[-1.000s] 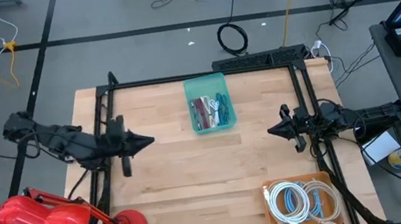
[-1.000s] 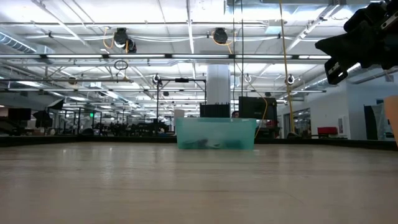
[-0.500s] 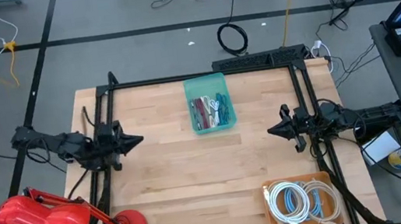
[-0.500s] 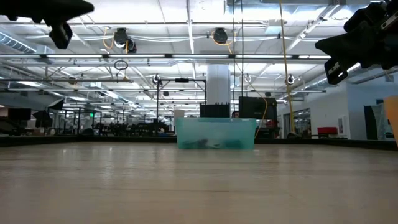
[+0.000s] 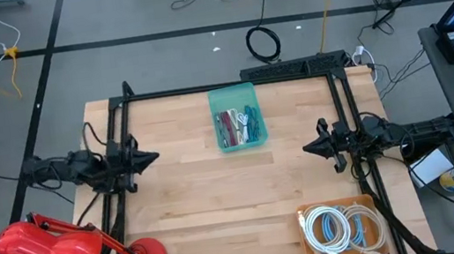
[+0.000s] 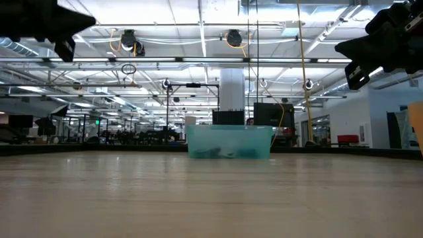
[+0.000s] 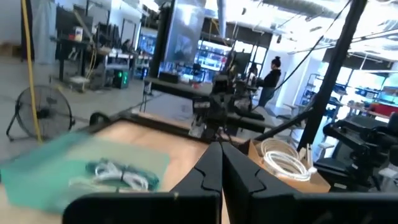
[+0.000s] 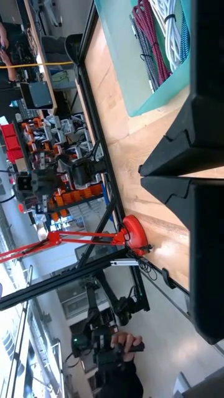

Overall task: Pick & Place USB Port
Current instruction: Return to Home Position

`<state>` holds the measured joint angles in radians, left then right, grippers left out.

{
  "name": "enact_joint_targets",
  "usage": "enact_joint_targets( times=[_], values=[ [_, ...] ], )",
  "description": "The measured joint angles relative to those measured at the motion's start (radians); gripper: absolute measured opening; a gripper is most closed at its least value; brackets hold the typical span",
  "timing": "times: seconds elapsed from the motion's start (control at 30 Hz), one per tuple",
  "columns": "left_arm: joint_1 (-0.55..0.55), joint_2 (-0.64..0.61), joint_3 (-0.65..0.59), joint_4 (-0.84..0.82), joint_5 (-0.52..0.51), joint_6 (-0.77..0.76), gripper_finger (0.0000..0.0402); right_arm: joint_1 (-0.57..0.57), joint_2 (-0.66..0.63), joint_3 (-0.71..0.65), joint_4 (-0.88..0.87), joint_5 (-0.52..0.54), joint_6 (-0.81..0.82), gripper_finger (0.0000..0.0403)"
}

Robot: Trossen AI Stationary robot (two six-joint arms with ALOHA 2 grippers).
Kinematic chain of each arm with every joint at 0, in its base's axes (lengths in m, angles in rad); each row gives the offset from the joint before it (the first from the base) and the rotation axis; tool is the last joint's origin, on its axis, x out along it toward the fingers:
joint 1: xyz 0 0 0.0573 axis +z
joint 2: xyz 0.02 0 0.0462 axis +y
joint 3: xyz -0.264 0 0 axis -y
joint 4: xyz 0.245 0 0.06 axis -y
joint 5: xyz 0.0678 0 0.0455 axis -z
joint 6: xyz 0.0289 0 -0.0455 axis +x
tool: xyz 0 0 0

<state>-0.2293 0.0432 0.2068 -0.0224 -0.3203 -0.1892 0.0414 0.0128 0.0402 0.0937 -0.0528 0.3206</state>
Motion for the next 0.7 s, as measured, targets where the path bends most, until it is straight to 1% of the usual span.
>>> enact_joint_targets(
  times=[0.13, 0.2, 0.3, 0.43, 0.53, 0.7],
  values=[
    [0.051, -0.035, -0.078, 0.015, 0.045, -0.067, 0.0000, 0.000, 0.000, 0.000, 0.000, 0.000, 0.000, 0.0000],
    [0.072, -0.038, -0.123, 0.067, 0.073, -0.084, 0.0000, 0.000, 0.000, 0.000, 0.000, 0.000, 0.000, 0.0000],
    [0.101, -0.038, -0.191, 0.197, 0.118, -0.083, 0.0000, 0.000, 0.000, 0.000, 0.000, 0.000, 0.000, 0.0000],
    [0.139, -0.038, -0.192, 0.208, 0.131, -0.045, 0.0000, 0.000, 0.000, 0.000, 0.000, 0.000, 0.000, 0.0000],
    [0.165, -0.038, -0.192, 0.205, 0.166, -0.026, 0.0001, 0.000, 0.000, 0.000, 0.000, 0.000, 0.000, 0.0000],
    [0.193, -0.037, -0.192, 0.151, 0.226, -0.064, 0.0001, 0.000, 0.000, 0.000, 0.000, 0.000, 0.000, 0.0000]
  ],
)
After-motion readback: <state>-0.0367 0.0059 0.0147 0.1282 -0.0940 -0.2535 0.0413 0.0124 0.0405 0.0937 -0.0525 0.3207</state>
